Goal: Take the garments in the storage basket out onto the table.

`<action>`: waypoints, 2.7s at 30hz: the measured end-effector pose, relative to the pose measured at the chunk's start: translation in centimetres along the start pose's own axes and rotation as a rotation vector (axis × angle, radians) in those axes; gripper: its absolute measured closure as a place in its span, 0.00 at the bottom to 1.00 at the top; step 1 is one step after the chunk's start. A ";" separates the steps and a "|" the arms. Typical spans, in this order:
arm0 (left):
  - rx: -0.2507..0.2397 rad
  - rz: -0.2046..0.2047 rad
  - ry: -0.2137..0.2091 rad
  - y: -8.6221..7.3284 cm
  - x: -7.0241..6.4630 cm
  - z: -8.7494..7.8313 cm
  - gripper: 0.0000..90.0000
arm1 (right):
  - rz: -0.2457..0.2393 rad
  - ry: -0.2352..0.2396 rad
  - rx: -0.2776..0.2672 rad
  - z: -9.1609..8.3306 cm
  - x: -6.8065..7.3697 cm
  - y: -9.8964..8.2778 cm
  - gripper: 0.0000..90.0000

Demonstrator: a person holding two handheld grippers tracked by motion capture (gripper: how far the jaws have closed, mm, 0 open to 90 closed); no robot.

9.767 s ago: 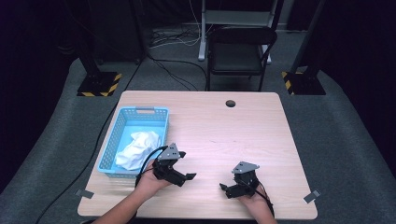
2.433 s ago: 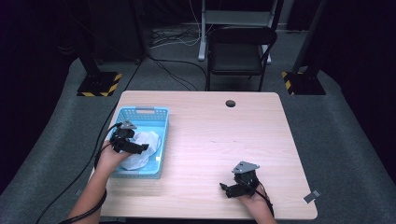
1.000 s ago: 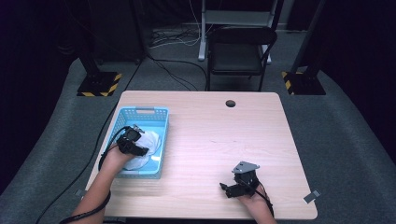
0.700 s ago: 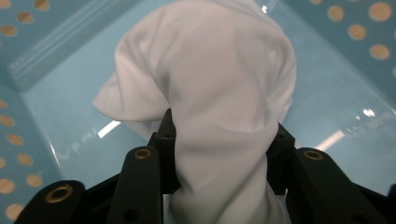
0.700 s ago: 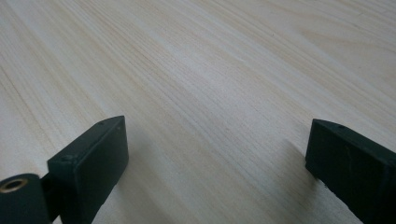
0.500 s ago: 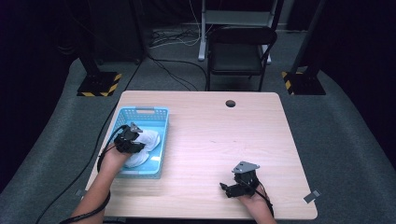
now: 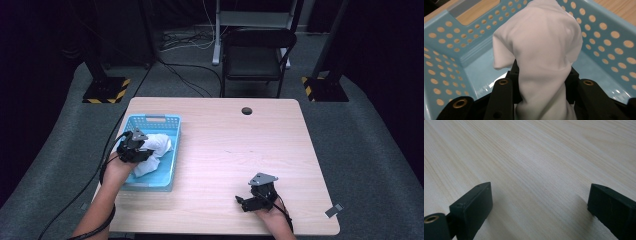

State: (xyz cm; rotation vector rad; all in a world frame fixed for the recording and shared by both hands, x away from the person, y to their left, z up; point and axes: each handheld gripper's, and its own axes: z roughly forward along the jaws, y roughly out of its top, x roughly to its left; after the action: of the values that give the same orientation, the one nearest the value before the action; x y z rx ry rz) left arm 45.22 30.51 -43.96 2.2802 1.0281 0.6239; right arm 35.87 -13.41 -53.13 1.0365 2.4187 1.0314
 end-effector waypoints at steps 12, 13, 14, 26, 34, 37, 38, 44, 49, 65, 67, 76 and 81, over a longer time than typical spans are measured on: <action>-0.067 0.003 0.015 0.5 0.0 -2.0 0.71 | 0.000 0.000 0.000 0.0 0.0 0.0 0.06; -0.074 0.001 0.014 0.5 0.0 -2.2 0.71 | 0.000 0.000 0.000 0.0 0.0 0.0 0.06; -0.090 -0.001 0.013 0.6 -0.1 -2.6 0.71 | 0.000 0.000 0.000 0.0 0.0 0.0 0.06; -0.146 0.004 0.014 1.1 -0.4 -4.3 0.71 | 0.000 0.001 0.001 0.0 0.0 0.0 0.06; -0.185 0.004 0.018 1.3 -0.6 -5.5 0.71 | -0.001 0.001 0.001 0.0 0.0 0.0 0.06; -0.203 0.014 0.026 1.6 -0.9 -6.1 0.71 | -0.001 0.001 0.001 0.0 0.0 0.0 0.06; -0.211 0.018 0.026 1.6 -1.0 -6.4 0.71 | -0.001 0.001 0.001 0.0 0.0 0.0 0.06; -0.246 0.033 0.021 2.1 -1.7 -7.4 0.71 | -0.001 0.001 0.001 0.0 0.0 0.0 0.06; -0.266 0.052 0.020 2.3 -2.2 -8.0 0.71 | -0.001 0.001 0.001 0.0 0.0 0.0 0.06; -0.320 0.065 -0.069 2.9 -3.6 -8.4 0.71 | -0.001 0.001 0.001 0.0 0.0 0.0 0.06; -0.322 0.073 -0.082 3.1 -4.0 -8.3 0.71 | -0.002 0.001 0.001 0.0 0.0 0.0 0.06; -0.310 0.118 -0.114 3.6 -5.6 -7.8 0.71 | -0.001 0.001 0.001 0.0 0.0 0.0 0.06; -0.291 0.140 -0.122 3.6 -6.3 -7.1 0.71 | -0.001 0.001 0.001 0.0 0.0 0.0 0.06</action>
State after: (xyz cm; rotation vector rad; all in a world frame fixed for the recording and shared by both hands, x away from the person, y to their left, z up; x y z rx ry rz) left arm 39.08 25.69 -37.53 2.1151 0.6759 0.6367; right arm 35.87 -13.40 -53.13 1.0348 2.4206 1.0305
